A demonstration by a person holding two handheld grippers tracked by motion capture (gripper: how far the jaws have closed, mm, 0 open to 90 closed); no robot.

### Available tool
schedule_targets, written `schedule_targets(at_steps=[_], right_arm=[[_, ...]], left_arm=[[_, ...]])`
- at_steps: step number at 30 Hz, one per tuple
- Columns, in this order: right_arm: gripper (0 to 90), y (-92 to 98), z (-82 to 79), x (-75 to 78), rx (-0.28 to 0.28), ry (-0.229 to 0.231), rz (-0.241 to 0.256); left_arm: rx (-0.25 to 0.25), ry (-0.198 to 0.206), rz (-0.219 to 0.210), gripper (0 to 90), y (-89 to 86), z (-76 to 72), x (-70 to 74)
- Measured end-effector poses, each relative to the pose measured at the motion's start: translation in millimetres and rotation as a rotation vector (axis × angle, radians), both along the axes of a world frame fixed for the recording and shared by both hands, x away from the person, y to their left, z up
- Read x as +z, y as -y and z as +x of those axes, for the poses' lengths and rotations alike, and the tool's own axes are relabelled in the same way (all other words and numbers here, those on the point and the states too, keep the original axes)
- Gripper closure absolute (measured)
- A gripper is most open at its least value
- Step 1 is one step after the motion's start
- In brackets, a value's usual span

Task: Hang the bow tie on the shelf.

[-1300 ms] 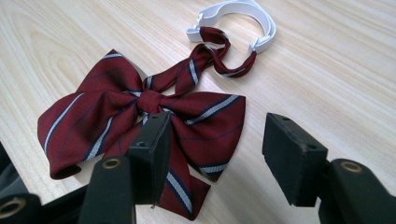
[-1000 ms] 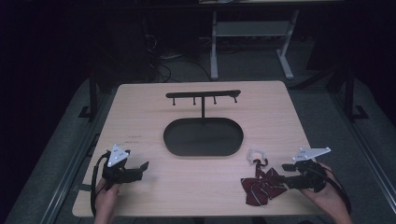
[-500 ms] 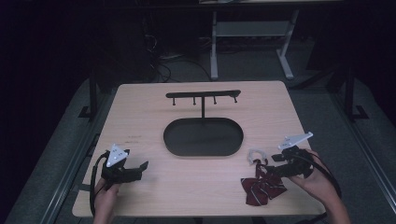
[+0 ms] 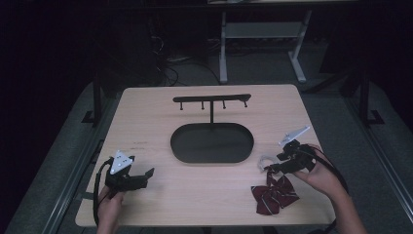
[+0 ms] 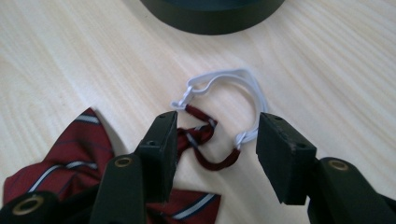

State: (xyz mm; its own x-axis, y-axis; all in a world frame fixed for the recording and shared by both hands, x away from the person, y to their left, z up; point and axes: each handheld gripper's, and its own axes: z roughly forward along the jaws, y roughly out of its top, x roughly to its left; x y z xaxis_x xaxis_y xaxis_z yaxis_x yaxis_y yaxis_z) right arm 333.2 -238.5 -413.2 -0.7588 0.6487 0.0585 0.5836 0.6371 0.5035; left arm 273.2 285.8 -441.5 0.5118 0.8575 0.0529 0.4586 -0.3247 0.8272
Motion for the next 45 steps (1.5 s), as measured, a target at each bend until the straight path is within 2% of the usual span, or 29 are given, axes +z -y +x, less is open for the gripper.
schedule_targets(at_steps=[2,5,14,17,19,24,30,33,38,40,45], right_arm=[[48.6,-2.1,4.7,0.4,0.007,-0.005,0.0],[50.0,-6.8,13.5,0.6,0.013,-0.018,-0.025],[56.2,-14.5,31.1,1.9,0.025,-0.024,-0.067],[57.8,-14.4,36.0,-0.1,0.02,-0.033,-0.063],[59.9,-15.4,43.8,-7.0,0.015,-0.05,-0.102],[63.6,-17.4,52.0,-15.7,0.005,-0.063,-0.141],[70.8,-19.6,56.2,-25.7,0.003,-0.072,-0.195],[76.7,-20.2,55.8,-26.0,0.016,-0.062,-0.198],[76.5,-21.6,55.2,-27.0,0.032,-0.072,-0.192],[82.1,-22.7,55.4,-28.7,0.038,-0.071,-0.205],[87.0,-24.0,53.7,-27.2,0.049,-0.072,-0.2]], left_arm=[[0.0,-0.003,0.003,13.5,-0.2,-0.2,0.4],[0.004,-0.001,-0.003,13.6,-0.2,0.0,0.2],[0.004,-0.001,-0.001,13.6,-1.3,0.3,0.8],[0.002,0.0,-0.004,13.5,-0.7,0.2,0.5],[0.003,-0.001,-0.003,13.6,-1.0,0.3,0.8],[0.005,-0.002,-0.003,13.6,-1.8,0.4,0.7],[0.0,-0.005,0.0,13.6,-0.6,0.5,0.4],[0.004,-0.005,-0.001,13.5,-0.9,0.3,0.5],[0.003,-0.005,-0.001,13.5,-0.9,0.4,0.4],[0.003,-0.005,-0.001,13.6,-0.8,0.2,0.5],[0.006,-0.003,-0.004,13.6,-1.9,0.5,0.6]])
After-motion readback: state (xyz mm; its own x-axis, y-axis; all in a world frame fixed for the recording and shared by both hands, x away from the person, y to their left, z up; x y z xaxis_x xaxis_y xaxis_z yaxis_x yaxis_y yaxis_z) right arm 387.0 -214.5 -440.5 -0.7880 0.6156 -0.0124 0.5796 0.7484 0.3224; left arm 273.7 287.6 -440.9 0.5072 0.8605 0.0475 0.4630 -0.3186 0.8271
